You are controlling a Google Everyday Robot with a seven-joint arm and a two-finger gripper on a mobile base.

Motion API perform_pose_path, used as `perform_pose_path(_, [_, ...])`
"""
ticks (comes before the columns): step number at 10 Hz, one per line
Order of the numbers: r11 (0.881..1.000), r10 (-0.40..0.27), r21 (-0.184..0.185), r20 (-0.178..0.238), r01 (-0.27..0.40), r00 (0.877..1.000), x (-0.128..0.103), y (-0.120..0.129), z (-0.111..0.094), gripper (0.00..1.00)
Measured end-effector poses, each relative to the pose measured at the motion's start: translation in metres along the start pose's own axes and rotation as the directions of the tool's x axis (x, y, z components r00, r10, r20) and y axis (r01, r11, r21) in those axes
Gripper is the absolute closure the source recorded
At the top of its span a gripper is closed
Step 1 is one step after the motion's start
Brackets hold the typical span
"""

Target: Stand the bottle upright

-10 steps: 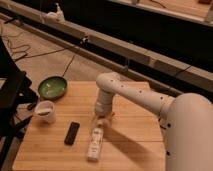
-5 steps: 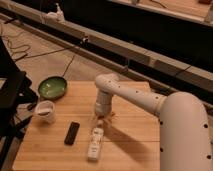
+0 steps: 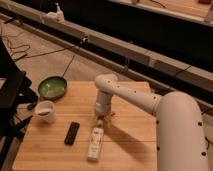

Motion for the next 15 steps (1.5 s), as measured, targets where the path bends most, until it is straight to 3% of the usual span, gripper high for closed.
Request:
perform_pose_path(2, [1.000, 0.004, -0.001, 0.007, -0.004, 1.000, -0.001, 0.002, 0.001, 0.40])
perform_pose_path(8, [1.000, 0.001, -0.011, 0.032, -0.001, 0.999, -0.001, 0.001, 0.007, 0.98])
perform_pose_path(12, [1.000, -0.006, -0.002, 0.020, 0.006, 1.000, 0.001, 0.000, 0.002, 1.00])
perform_pose_path(15, [1.000, -0.002, 0.015, -0.037, 0.003, 0.999, 0.005, 0.005, -0.028, 1.00])
